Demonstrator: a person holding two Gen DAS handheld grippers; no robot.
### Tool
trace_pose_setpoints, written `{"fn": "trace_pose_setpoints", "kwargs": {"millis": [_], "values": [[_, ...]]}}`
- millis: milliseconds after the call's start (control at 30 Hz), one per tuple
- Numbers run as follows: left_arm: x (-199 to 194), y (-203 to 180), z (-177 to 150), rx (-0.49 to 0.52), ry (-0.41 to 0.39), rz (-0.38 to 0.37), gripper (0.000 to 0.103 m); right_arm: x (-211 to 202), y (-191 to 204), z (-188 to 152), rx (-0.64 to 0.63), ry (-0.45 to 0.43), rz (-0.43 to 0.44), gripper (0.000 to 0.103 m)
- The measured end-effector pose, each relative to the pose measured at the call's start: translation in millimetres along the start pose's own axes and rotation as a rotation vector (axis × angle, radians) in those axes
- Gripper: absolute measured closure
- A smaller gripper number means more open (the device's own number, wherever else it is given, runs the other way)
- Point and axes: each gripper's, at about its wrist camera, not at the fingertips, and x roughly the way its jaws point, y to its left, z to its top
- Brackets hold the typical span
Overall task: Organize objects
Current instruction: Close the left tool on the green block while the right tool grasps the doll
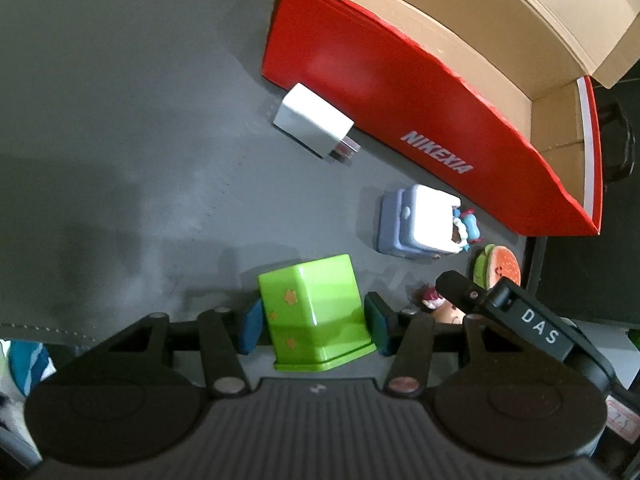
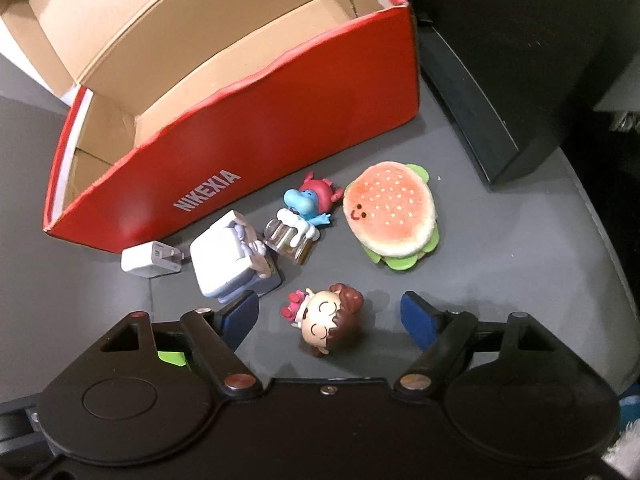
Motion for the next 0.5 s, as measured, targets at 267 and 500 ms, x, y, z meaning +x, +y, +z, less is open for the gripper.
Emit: {"fn": "trace_pose_setpoints", "kwargs": {"millis": [267, 500], "values": [[-2, 7, 6, 0.001, -0.003, 0.003, 0.051, 11, 15, -7, -0.092, -0.006, -0.054, 0.025], [-5, 7, 7, 0.017, -0.008, 0.021, 0.051, 13, 25, -14, -0.192, -0.025, -0.057, 0.058]]}}
